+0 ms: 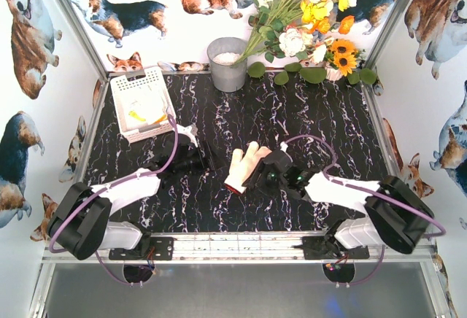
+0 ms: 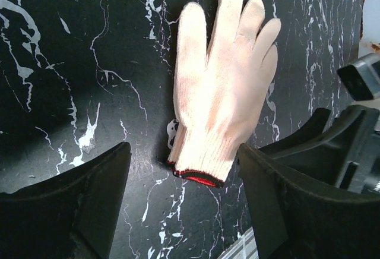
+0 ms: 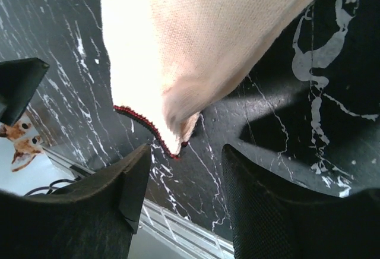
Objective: Put the gloves into the storage basket
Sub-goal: Adjust the glove at the center of the board.
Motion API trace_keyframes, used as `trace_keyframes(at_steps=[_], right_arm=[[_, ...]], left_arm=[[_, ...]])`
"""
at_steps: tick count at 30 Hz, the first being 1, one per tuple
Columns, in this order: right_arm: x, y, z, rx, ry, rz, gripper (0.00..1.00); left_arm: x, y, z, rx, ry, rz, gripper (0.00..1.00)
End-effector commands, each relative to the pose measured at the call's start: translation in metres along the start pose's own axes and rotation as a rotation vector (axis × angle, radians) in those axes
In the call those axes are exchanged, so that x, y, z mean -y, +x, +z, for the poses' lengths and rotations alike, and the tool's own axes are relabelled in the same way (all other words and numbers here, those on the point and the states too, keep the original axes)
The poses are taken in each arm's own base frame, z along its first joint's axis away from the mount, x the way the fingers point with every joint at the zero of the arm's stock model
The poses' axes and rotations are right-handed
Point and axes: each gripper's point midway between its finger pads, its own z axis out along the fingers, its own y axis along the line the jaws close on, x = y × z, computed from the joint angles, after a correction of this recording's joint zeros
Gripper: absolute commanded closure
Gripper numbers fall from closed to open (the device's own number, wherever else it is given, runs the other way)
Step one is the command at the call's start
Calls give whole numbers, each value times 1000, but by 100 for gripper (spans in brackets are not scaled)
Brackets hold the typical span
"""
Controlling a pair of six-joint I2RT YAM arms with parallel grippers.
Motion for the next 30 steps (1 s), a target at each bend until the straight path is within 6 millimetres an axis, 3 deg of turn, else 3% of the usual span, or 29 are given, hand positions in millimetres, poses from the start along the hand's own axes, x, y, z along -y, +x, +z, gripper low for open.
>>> trace_keyframes(at_steps=[1,13,17,21,24,30], right_arm=[[-27,-11,10,51,-77,5,49],[-21,-1,37,45,-23,-15,61],[-9,0,39,59,18,-16,77],[-4,-1,37,71,21,-7,100],[-5,-2,32,79,1,9,100],[-1,-1,31,77,-1,14,100]], left_arm=[[6,-7,-5,25,32,9,32],[0,0,-4,12,23,0,32],[-3,5,-1,-10,22,-1,32],[-5,16,7,-57,38,-17,32],[1,22,13,-90,94,-42,33],[9,31,25,-142,170,-70,47]])
